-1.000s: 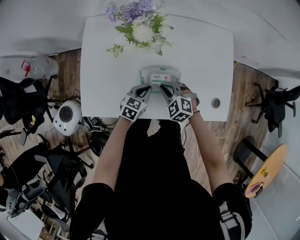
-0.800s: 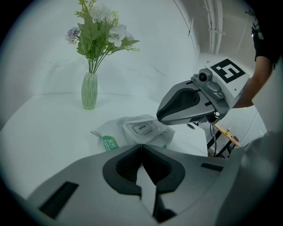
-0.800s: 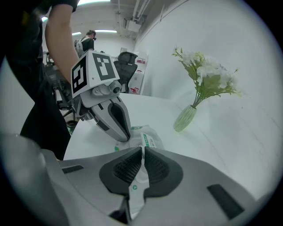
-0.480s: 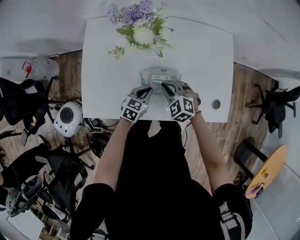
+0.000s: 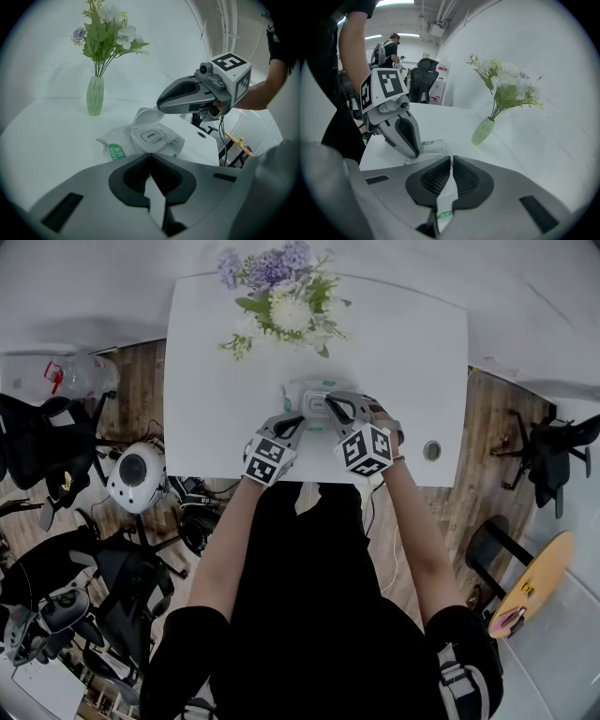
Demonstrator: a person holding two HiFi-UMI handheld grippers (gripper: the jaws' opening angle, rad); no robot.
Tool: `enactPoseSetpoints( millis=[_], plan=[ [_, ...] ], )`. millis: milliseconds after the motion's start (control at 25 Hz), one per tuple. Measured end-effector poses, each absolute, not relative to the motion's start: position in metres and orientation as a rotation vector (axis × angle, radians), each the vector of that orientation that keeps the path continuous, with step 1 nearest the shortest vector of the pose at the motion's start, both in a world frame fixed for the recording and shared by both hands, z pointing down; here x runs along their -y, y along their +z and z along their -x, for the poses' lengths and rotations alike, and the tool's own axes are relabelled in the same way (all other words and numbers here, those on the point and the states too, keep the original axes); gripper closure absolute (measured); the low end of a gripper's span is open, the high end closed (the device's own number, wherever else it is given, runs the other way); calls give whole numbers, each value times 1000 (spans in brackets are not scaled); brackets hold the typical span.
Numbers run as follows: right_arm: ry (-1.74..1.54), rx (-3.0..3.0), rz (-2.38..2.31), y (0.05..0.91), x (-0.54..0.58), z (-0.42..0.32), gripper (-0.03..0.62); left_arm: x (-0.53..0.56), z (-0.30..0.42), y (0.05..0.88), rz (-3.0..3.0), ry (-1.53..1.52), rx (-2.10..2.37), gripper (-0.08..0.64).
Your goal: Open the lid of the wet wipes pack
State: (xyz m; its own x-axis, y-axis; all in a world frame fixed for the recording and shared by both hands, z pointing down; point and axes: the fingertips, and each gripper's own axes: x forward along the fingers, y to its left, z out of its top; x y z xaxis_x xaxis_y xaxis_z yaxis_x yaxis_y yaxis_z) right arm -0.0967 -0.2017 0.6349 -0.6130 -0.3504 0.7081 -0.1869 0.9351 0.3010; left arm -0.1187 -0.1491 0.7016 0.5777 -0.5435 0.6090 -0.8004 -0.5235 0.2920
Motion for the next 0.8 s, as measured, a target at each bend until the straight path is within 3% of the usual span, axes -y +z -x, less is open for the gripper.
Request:
enactPoseSetpoints(
  millis=[800],
  plan=[
    [-116,2281,-456,639,242,103,552,149,120,702,-2248,583,1070,535]
  ],
)
